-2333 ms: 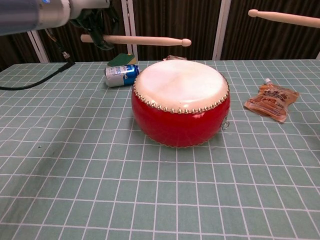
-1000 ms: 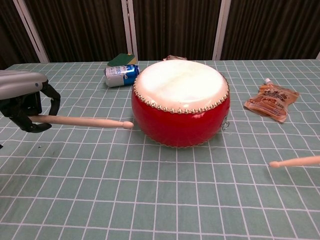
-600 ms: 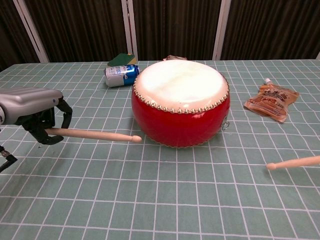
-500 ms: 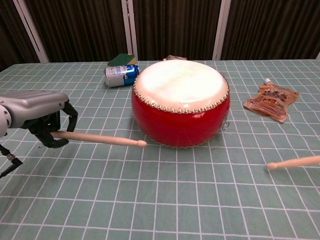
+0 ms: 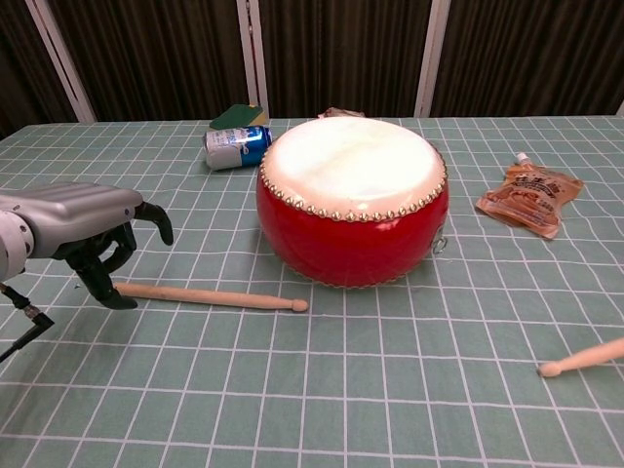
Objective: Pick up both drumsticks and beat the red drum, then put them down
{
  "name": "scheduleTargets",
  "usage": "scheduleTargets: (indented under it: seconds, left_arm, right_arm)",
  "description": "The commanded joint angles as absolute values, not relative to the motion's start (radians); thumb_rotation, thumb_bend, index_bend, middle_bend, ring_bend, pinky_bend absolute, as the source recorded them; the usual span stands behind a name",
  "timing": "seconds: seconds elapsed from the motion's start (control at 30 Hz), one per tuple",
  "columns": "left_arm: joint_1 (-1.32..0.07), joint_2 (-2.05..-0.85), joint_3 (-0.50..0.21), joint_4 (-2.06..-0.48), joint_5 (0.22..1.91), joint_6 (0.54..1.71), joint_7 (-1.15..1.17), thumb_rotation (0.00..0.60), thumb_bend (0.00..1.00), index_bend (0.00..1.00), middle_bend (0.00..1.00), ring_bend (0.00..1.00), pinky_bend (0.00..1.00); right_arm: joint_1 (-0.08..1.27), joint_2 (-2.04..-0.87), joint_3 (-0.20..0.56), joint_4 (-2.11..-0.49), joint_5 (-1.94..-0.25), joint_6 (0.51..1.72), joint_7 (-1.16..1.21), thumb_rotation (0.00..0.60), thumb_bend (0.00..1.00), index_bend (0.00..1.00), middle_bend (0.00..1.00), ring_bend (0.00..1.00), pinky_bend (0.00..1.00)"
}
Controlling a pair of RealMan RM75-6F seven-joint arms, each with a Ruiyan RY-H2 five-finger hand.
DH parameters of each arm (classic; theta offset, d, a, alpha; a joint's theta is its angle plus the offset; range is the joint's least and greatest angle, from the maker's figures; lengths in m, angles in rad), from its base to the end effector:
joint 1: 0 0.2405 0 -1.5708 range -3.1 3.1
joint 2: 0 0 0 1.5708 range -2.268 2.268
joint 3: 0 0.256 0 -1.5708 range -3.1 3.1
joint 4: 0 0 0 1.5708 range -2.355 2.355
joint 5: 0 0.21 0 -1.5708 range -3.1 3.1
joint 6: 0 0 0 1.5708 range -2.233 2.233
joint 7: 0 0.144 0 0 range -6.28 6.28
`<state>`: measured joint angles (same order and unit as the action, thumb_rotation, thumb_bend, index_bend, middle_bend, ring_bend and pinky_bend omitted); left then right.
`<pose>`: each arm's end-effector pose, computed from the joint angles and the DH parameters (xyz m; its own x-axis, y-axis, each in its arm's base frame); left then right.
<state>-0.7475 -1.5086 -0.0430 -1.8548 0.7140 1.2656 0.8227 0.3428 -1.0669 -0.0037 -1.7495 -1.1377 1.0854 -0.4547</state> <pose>-0.1516 0.2790 -0.0094 0.5758 0.3614 0.7334 0.8171 -0.2243 -0.5310 -0.3039 -0.2301 0.1182 0.6278 -0.3788 0.6800 -0.7512 -0.0661 0.6567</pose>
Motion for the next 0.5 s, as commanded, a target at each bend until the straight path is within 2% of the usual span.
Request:
scheduleTargets:
  seconds: [0.03,0.17,0.3,0.4,0.5]
  left_arm:
    - [-0.739,-1.492,-0.046,-1.877,0.728,1.277,0.813,0.6,0.11,0.16,0.65,0.67,0.74]
    - [-0.721,-1.46,-0.038,-1.91,0.777,1.298,0.789,0.6,0.11,0.14,0.59,0.62,0.68]
    - [-0.686,-1.422,-0.017,-1.943,0.857,1.327,0.738,0.6,0.1,0.14,0.51,0.53,0.57]
    - [-0.65,-1.385,0.004,-1.967,0.936,1.356,0.682,0.6,0.1,0.14,0.41,0.43,0.46]
    - [-0.604,-1.335,0.04,-1.979,1.035,1.393,0.614,0.6,0.1,0.13,0.29,0.33,0.4]
  right_arm:
    - [0.342,-1.07,-0.004,-1.747,-1.129,1.094,-0.475,0.6,0.3,0.32,0.8,0.84,0.7]
    - [0.342,-1.07,-0.006,-1.753,-1.109,1.098,-0.502,0.6,0.28,0.28,0.76,0.8,0.64]
    - [0.344,-1.067,-0.003,-1.761,-1.089,1.1,-0.517,0.6,0.28,0.26,0.71,0.75,0.6]
    - [0.341,-1.066,0.004,-1.765,-1.085,1.115,-0.513,0.6,0.28,0.19,0.55,0.6,0.47]
    - [0.329,-1.064,0.016,-1.769,-1.102,1.151,-0.49,0.6,0.28,0.14,0.44,0.47,0.38]
